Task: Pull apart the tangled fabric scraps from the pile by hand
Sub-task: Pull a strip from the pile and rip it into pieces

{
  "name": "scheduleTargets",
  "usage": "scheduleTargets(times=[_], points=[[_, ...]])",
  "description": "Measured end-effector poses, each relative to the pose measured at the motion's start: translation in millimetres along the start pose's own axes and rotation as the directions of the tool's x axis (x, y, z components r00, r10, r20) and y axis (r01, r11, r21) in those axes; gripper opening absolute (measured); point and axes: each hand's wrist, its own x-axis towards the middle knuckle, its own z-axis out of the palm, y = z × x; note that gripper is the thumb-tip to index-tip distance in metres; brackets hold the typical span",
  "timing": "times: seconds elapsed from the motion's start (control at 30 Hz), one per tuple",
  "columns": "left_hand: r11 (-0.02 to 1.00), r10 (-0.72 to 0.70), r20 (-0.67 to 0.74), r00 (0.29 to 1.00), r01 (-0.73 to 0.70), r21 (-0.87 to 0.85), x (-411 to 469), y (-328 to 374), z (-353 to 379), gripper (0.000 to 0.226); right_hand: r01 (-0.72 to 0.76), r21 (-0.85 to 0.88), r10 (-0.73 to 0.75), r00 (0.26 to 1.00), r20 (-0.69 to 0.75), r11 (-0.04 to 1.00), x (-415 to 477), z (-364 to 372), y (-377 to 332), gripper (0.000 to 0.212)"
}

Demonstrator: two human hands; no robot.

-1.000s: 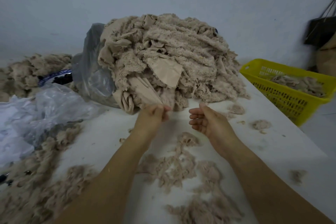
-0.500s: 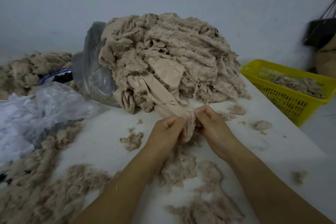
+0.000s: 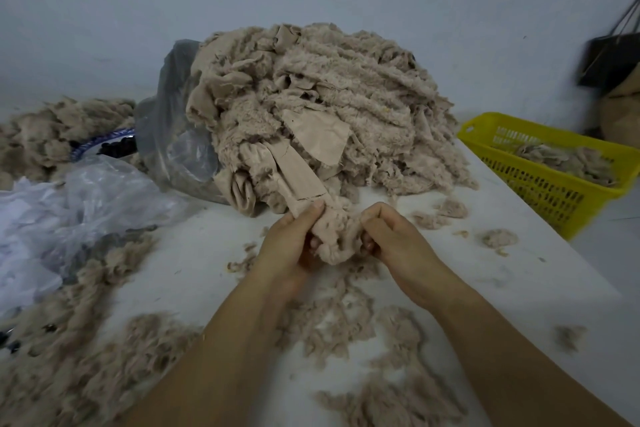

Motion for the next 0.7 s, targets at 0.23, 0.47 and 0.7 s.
scheduleTargets(times=[0.23,0.47,0.7], points=[[0.876,0.223,0.107,0.969,-0.248,0.413,-8,-14,2,0.026,0.033,0.097,-0.029,0.999,-0.046,0.995,2,5,0,0.027],[0.601,0.135,0.44,0.888,-0.426,0.676,-18,-18,3,0.021,-0.089,0.058,0.09,0.996,-0.019,0.994,0,16,-3,0.035],[0.716,0.27,0.362,0.892,-0.437,0.544,-16,-16,4,0.024,-0.035,0.083,0.059,0.948,-0.314,0.996,10,12,1,0.028]])
